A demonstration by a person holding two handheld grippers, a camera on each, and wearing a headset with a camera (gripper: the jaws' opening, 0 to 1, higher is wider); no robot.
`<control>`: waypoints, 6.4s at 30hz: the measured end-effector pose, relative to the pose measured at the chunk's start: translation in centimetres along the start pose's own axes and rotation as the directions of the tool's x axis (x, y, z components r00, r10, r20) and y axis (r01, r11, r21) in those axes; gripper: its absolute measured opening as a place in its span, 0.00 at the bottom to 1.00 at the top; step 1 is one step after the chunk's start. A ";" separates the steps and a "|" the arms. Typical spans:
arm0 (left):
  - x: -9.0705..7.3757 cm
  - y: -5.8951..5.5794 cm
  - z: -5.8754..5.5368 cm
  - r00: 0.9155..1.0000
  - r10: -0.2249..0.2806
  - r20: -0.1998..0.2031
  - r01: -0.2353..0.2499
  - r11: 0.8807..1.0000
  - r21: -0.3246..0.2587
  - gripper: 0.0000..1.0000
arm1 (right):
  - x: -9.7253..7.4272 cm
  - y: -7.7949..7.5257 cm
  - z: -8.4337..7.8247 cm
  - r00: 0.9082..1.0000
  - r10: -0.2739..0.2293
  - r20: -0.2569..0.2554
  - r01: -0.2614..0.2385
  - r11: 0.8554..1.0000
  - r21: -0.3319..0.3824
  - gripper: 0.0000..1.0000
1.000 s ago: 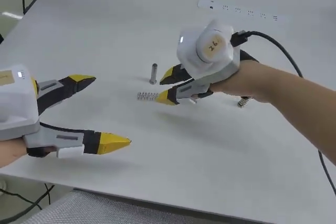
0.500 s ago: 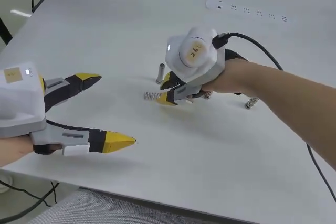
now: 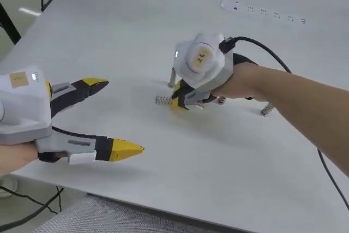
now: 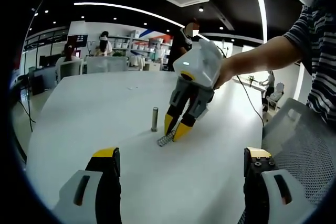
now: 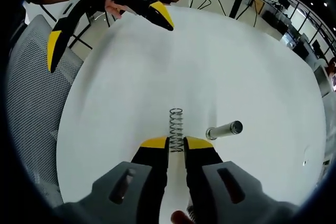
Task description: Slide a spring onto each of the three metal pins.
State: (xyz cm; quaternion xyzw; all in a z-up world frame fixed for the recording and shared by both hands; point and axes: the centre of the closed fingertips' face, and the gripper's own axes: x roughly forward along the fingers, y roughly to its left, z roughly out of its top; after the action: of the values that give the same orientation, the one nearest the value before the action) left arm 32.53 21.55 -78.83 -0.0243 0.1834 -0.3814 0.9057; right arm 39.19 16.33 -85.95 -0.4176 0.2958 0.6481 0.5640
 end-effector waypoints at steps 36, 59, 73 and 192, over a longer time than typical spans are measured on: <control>5.0 -3.7 1.3 0.987 -0.155 -0.051 0.158 0.986 0.062 0.94 | -8.2 3.1 -4.2 0.991 -0.107 0.078 0.099 0.990 0.100 0.12; 8.1 -6.2 1.6 0.962 -0.266 -0.057 0.270 0.959 0.082 0.77 | -9.1 6.1 -4.9 0.990 -0.128 0.060 0.122 0.988 0.097 0.12; 10.0 -7.2 3.0 0.945 -0.327 -0.016 0.327 0.938 0.112 0.51 | -9.6 5.8 -3.2 0.987 -0.136 0.084 0.133 0.990 0.041 0.12; 9.1 -9.4 2.3 0.878 -0.474 -0.070 0.480 0.868 0.130 0.08 | -13.1 7.3 1.4 0.920 -0.150 0.361 0.144 0.989 0.045 0.12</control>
State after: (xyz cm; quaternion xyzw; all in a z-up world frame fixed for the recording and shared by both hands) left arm 32.78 8.32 -77.77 0.0028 0.1600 -0.6056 0.7795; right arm 31.92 9.84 -74.47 -0.3065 0.1599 0.6673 0.6597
